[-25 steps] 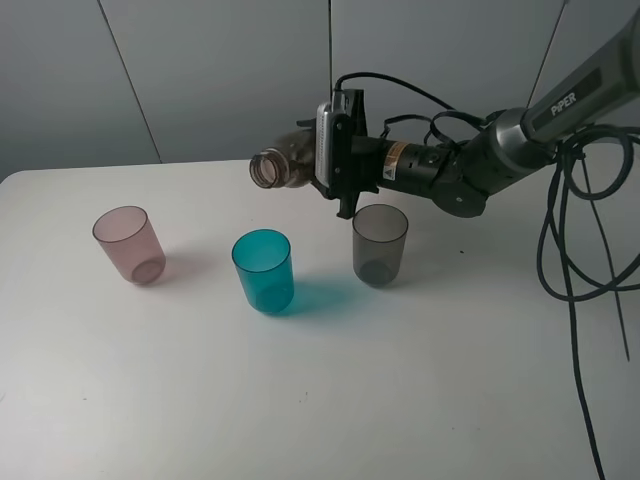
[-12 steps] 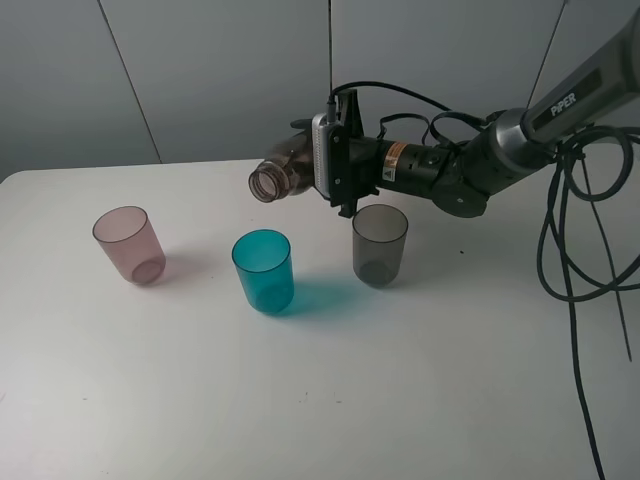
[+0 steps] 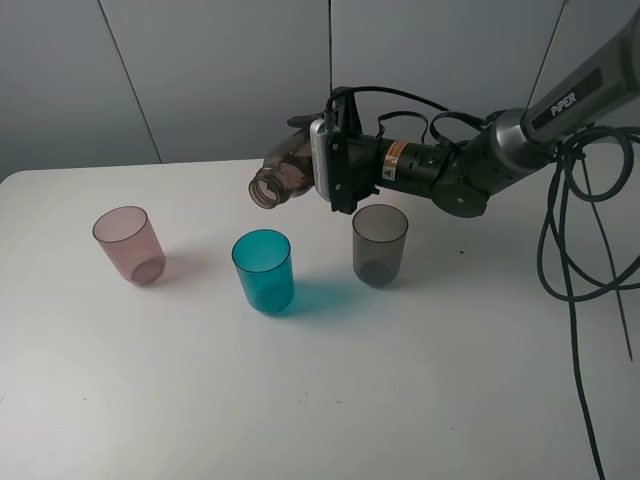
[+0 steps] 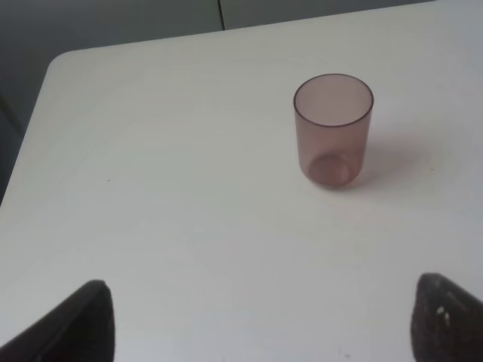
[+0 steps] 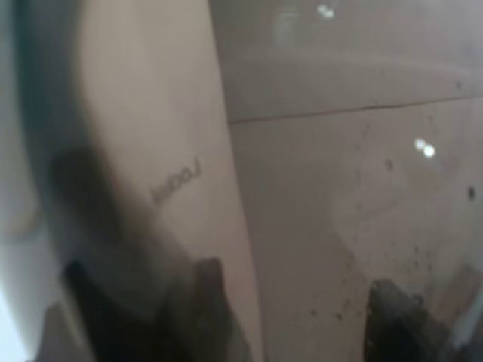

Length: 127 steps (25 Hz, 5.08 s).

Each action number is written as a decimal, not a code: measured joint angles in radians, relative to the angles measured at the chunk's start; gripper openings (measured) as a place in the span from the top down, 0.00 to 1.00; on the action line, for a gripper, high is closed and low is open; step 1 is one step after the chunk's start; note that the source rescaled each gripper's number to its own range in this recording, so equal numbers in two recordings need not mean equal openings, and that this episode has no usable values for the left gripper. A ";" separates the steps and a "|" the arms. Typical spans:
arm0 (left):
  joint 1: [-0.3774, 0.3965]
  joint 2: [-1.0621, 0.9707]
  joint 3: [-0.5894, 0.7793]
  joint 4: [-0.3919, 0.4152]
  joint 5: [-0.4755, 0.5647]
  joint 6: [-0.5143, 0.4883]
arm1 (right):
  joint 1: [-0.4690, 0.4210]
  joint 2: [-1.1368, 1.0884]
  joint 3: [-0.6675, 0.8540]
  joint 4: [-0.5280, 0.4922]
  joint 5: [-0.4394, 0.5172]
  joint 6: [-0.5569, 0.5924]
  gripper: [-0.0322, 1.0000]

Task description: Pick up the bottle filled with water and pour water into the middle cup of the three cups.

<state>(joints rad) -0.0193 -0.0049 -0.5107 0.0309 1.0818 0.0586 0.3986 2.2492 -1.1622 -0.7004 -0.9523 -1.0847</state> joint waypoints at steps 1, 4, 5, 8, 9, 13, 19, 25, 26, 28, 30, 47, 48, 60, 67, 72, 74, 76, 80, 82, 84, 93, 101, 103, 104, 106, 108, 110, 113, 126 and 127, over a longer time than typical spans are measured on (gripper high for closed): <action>0.000 0.000 0.000 0.000 0.000 0.000 | 0.000 0.000 0.000 0.000 -0.002 -0.001 0.97; 0.000 0.000 0.000 0.000 0.000 0.000 | 0.000 0.000 0.000 0.000 -0.011 -0.009 0.97; 0.000 0.000 0.000 0.000 0.000 0.000 | 0.000 0.000 0.000 0.000 -0.014 -0.017 0.97; 0.000 0.000 0.000 0.000 0.000 0.000 | 0.000 0.000 0.000 0.000 -0.014 -0.041 0.97; 0.000 0.000 0.000 0.000 0.000 0.000 | 0.000 0.000 0.000 -0.002 -0.015 -0.049 0.97; 0.000 0.000 0.000 0.000 0.000 0.000 | 0.000 0.000 0.000 -0.019 -0.015 -0.061 0.97; 0.000 0.000 0.000 0.000 0.000 0.000 | 0.002 0.000 0.000 -0.020 -0.021 -0.102 0.97; 0.000 0.000 0.000 0.000 0.000 0.000 | 0.018 0.000 0.000 -0.020 -0.021 -0.143 0.97; 0.000 0.000 0.000 0.000 0.000 0.000 | 0.018 0.000 0.000 -0.020 -0.023 -0.147 0.97; 0.000 0.000 0.000 0.000 0.000 0.000 | 0.018 0.000 0.000 -0.020 -0.023 -0.151 0.97; 0.000 0.000 0.000 0.000 0.000 0.000 | 0.018 0.000 0.000 -0.020 -0.023 -0.169 0.97; 0.000 0.000 0.000 0.000 0.000 0.000 | 0.018 0.000 0.000 0.003 -0.033 -0.288 0.97; 0.000 0.000 0.000 0.000 0.000 0.000 | 0.018 0.000 0.000 0.003 -0.035 -0.296 0.97; 0.000 0.000 0.000 0.000 0.000 0.000 | 0.018 0.000 -0.002 0.006 -0.043 -0.371 0.97; 0.000 0.000 0.000 0.000 0.000 0.000 | 0.018 -0.011 -0.002 0.006 -0.060 -0.382 0.97; 0.000 0.000 0.000 0.000 0.000 0.000 | 0.018 -0.014 -0.007 0.004 -0.067 -0.398 0.97; 0.000 0.000 0.000 0.000 0.000 0.000 | 0.018 -0.014 -0.007 0.004 -0.069 -0.405 0.97; 0.000 0.000 0.000 0.000 0.000 0.000 | 0.018 -0.014 -0.007 0.004 -0.071 -0.417 0.97; 0.000 0.000 0.000 0.000 0.000 0.000 | 0.018 -0.015 -0.007 0.004 -0.090 -0.426 0.97; 0.000 0.000 0.000 0.000 0.000 0.000 | 0.018 -0.019 -0.007 -0.013 -0.094 -0.429 0.97; 0.000 0.000 0.000 0.000 0.000 0.000 | 0.020 -0.025 -0.007 -0.025 -0.098 -0.430 0.97; 0.000 0.000 0.000 0.000 0.000 0.000 | 0.020 -0.035 -0.007 -0.076 -0.105 -0.450 0.97; 0.000 0.000 0.000 0.000 0.000 0.000 | 0.032 -0.035 -0.007 -0.095 -0.111 -0.453 0.97; 0.000 0.000 0.000 0.000 0.000 0.000 | 0.032 -0.035 -0.007 -0.095 -0.111 -0.455 0.97; 0.000 0.000 0.000 0.000 0.000 0.000 | 0.032 -0.035 -0.007 -0.095 -0.111 -0.449 0.97; 0.000 0.000 0.000 0.000 0.000 0.000 | 0.032 -0.035 -0.007 -0.095 -0.111 -0.417 0.97; 0.000 0.000 0.000 0.000 0.000 0.000 | 0.032 -0.036 -0.007 -0.095 -0.111 -0.336 0.97; 0.000 0.000 0.000 0.000 0.000 0.000 | 0.032 -0.049 -0.007 -0.098 -0.101 -0.227 0.97; 0.000 0.000 0.000 0.000 0.000 0.000 | 0.032 -0.074 -0.007 -0.099 -0.082 -0.013 0.97; 0.000 0.000 0.000 0.000 0.000 0.000 | -0.056 -0.175 -0.007 -0.101 -0.004 1.056 0.97; 0.000 0.000 0.000 0.000 0.000 0.000 | -0.074 -0.179 -0.007 -0.100 0.003 1.134 0.97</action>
<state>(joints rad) -0.0193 -0.0049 -0.5107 0.0309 1.0818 0.0586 0.3249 2.0707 -1.1694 -0.8004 -0.9491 0.0496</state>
